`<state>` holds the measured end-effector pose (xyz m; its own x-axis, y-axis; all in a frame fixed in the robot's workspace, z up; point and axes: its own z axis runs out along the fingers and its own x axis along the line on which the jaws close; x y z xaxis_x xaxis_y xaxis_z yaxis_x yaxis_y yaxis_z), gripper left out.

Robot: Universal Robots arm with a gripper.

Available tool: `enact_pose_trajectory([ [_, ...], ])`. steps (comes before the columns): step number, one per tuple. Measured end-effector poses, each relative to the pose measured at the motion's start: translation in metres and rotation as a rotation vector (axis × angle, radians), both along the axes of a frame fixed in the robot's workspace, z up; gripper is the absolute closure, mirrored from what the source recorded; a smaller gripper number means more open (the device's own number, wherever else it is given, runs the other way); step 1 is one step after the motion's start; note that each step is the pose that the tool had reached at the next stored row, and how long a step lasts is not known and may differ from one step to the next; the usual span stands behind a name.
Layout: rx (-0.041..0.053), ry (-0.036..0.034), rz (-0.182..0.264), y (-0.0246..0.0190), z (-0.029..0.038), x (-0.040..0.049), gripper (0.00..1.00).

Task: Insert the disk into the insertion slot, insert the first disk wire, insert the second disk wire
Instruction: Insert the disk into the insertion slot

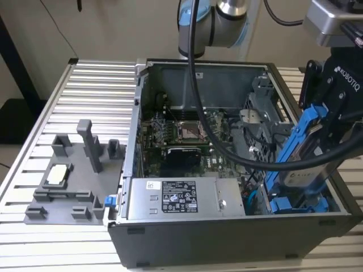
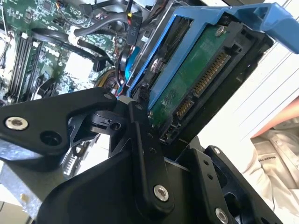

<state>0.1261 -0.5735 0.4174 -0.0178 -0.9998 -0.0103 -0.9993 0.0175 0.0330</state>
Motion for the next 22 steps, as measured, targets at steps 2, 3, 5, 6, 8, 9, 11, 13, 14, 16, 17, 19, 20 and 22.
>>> enact_pose_trajectory([
  [2, -0.0002, 0.0000, 0.000, -0.0003, -0.0015, 0.0004, 0.67],
  [3, -0.0001, 0.0000, 0.000, -0.0005, -0.0021, 0.0006, 0.67],
  [5, 0.0000, 0.0000, 0.000, -0.0010, -0.0035, 0.0010, 0.67],
  [6, 0.0004, 0.0000, 0.000, -0.0014, -0.0045, 0.0010, 0.67],
  [8, 0.0004, 0.0000, 0.000, -0.0019, -0.0067, 0.0011, 0.67],
  [9, 0.0005, 0.0000, 0.000, -0.0021, -0.0079, 0.0012, 0.67],
  [11, 0.0005, -0.0001, 0.000, -0.0026, -0.0101, 0.0012, 0.67],
  [13, 0.0005, 0.0000, 0.000, -0.0028, -0.0130, 0.0012, 0.67],
  [14, 0.0006, -0.0001, 0.000, -0.0028, -0.0150, 0.0013, 0.67],
  [16, 0.0007, -0.0001, 0.000, -0.0028, -0.0185, 0.0013, 0.67],
  [17, 0.0007, -0.0001, 0.000, -0.0028, -0.0204, 0.0013, 0.67],
  [19, 0.0007, -0.0001, 0.000, -0.0028, -0.0241, 0.0013, 0.67],
  [20, 0.0008, -0.0001, 0.000, -0.0028, -0.0258, 0.0013, 0.67],
  [22, 0.0008, -0.0001, 0.000, -0.0028, -0.0295, 0.0012, 0.67],
])
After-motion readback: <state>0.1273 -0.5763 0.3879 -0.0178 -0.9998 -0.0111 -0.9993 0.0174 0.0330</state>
